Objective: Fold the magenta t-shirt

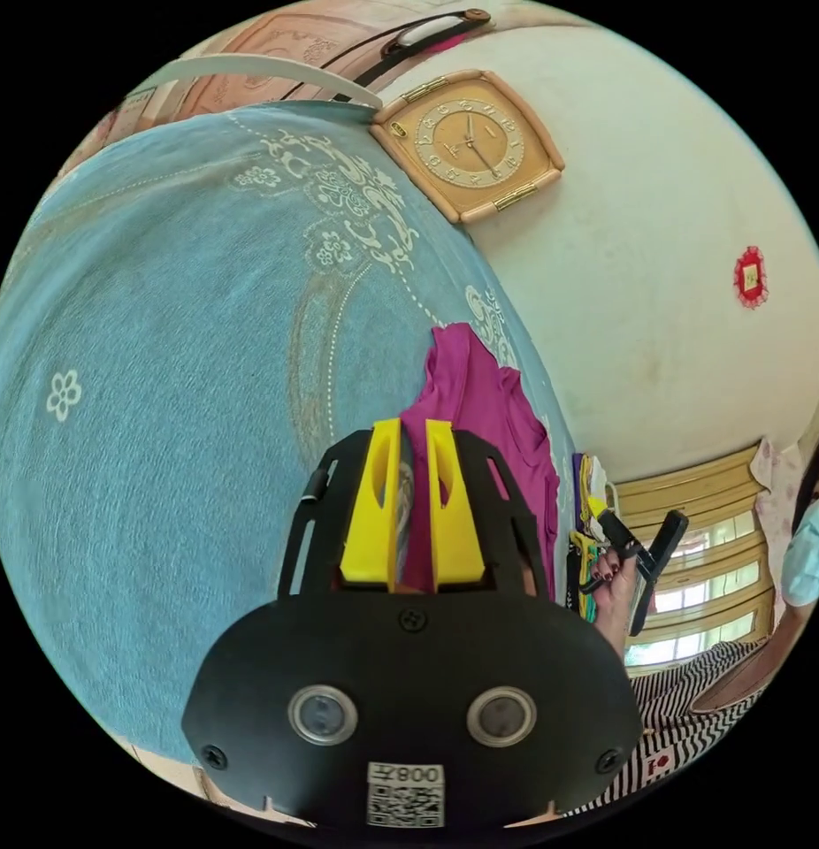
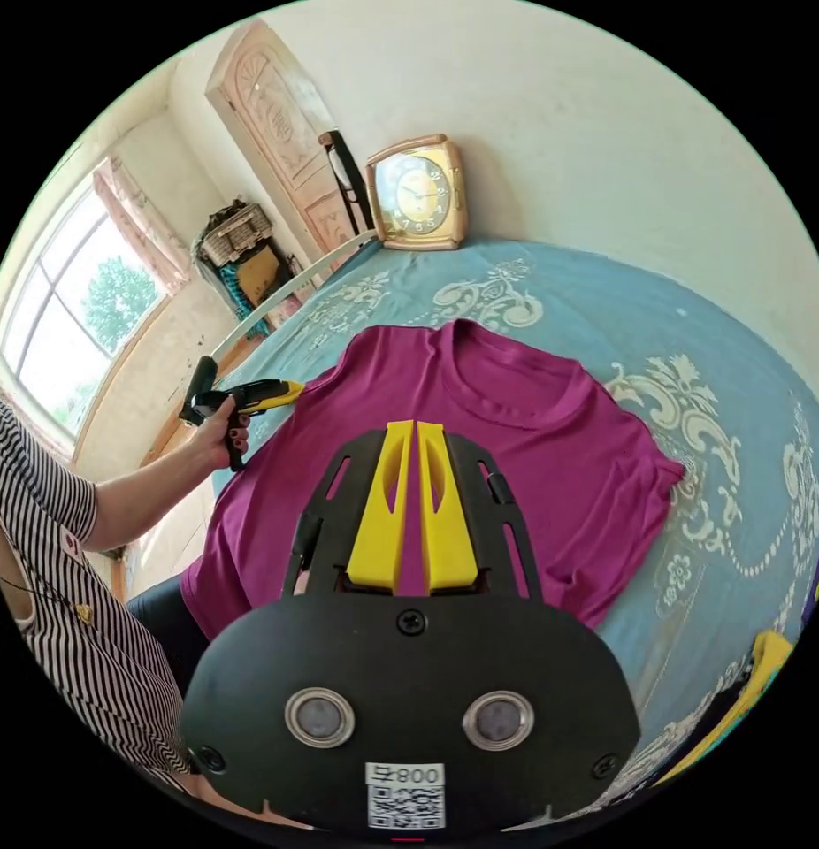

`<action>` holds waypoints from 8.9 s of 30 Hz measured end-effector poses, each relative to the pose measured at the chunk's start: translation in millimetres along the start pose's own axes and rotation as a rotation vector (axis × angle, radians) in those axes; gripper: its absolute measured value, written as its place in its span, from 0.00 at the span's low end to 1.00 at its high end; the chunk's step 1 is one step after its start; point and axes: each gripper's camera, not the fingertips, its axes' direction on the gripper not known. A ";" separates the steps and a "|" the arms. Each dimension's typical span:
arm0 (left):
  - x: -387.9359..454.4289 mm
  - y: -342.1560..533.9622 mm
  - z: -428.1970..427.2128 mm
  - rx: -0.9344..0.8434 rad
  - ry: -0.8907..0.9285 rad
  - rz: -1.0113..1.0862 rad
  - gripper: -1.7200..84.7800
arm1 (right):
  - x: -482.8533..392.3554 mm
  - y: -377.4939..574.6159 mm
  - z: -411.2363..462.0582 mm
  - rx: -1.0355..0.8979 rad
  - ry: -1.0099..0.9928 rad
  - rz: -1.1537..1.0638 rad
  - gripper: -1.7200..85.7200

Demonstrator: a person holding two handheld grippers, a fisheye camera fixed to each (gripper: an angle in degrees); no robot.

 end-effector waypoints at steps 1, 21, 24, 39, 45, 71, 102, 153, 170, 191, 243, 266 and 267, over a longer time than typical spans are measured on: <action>-6.6 -0.8 -3.5 -0.004 0.021 0.006 0.08 | -4.9 -12.7 8.4 -0.012 -0.016 -0.021 0.06; -12.6 53.3 -51.2 -0.029 0.014 0.357 0.04 | -153.0 -302.2 311.4 -0.565 0.123 -0.478 0.04; -8.3 64.8 -54.6 -0.021 -0.004 0.379 0.04 | -152.2 -313.9 320.2 -0.559 0.131 -0.480 0.03; 72.6 151.1 -30.8 -0.144 -0.311 0.887 0.04 | 14.6 -288.8 258.2 -0.247 -0.325 -0.001 0.07; 87.7 178.9 -11.0 -0.221 -0.383 0.962 0.04 | 12.6 -297.0 259.8 -0.243 -0.275 -0.022 0.11; 114.5 238.3 27.5 -0.198 -0.613 1.029 0.04 | 21.3 -345.5 323.0 -0.315 -0.382 -0.090 0.07; 35.5 204.9 5.9 -0.234 -0.385 0.795 0.02 | -44.9 -219.9 256.9 -0.276 -0.136 -0.195 0.02; -384.5 312.2 -148.8 -0.396 0.366 -0.257 0.16 | 31.0 600.2 -189.0 -0.056 -0.377 0.914 0.11; -460.7 339.5 -148.0 -0.379 0.392 -0.305 0.16 | 44.4 659.1 -187.5 -0.137 -0.377 0.942 0.06; -483.1 409.0 -176.6 -0.320 0.557 -0.205 0.03 | 41.9 734.3 -206.5 -0.098 -0.422 0.915 0.03; -434.6 640.6 -365.4 -0.135 0.826 0.007 0.03 | -34.9 973.8 -326.8 0.317 -0.580 0.734 0.02; -388.4 646.5 -382.2 -0.140 0.823 0.013 0.03 | -19.0 992.0 -339.0 0.383 -0.602 0.736 0.02; -387.2 645.3 -381.7 -0.141 0.823 0.011 0.03 | -16.5 990.5 -338.5 0.383 -0.604 0.740 0.02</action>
